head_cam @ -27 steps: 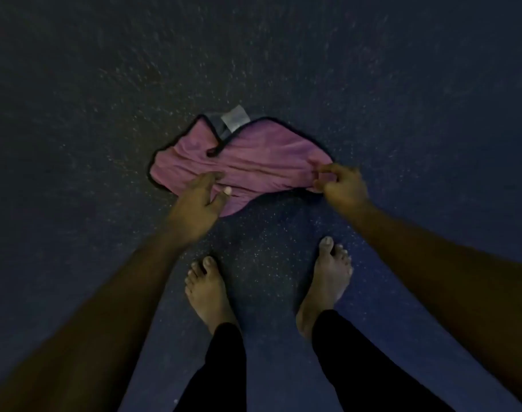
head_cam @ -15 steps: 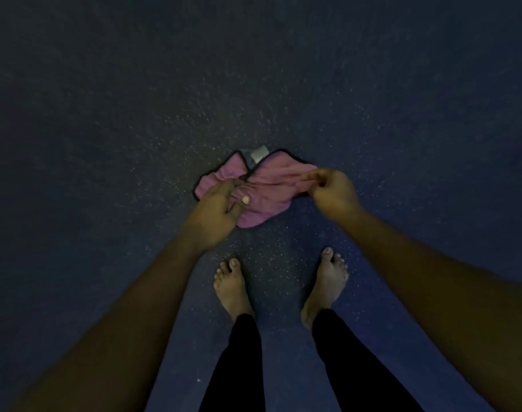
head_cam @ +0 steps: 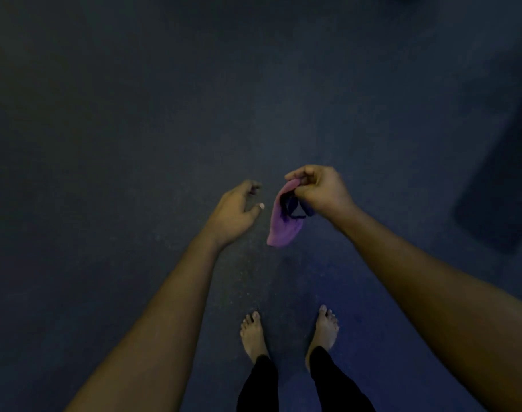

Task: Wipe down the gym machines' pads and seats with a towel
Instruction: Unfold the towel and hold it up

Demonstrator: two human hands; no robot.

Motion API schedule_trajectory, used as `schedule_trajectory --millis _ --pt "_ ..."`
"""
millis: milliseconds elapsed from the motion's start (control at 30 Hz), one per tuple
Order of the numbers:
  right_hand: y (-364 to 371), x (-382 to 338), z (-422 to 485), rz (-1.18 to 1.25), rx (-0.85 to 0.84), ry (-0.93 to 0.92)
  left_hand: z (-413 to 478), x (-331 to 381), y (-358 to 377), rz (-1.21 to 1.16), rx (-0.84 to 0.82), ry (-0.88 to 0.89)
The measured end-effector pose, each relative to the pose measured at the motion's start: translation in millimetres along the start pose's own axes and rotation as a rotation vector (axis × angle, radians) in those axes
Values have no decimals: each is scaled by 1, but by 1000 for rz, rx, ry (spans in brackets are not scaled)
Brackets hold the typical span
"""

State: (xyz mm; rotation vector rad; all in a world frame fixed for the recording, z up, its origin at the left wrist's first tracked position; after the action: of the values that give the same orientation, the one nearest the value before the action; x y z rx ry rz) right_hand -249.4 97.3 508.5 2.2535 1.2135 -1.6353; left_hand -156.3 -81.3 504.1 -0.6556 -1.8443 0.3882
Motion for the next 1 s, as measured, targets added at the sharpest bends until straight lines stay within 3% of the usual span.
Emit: schedule_trajectory --millis 367,467,1000 --pt "-149 -285 -134 -312 397 -456 -63 280 -174 109 203 375" --pt "-172 -344 -165 -339 422 -532 -86 338 -212 177 280 440" --pt "-203 -520 -260 -349 360 -815 -185 472 -327 376 467 600"
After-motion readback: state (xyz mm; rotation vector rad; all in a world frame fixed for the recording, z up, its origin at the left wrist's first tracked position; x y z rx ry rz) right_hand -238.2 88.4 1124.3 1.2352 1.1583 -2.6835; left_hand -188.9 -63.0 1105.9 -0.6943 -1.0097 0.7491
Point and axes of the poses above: each hand's wrist, its own z-axis towards the middle knuckle, its own y-axis out of the palm, x = y × z, the point moved 6 cm from there along z, towards the middle knuckle, and after that the axes turned 11 degrees about -x, right-handed, at the moved point
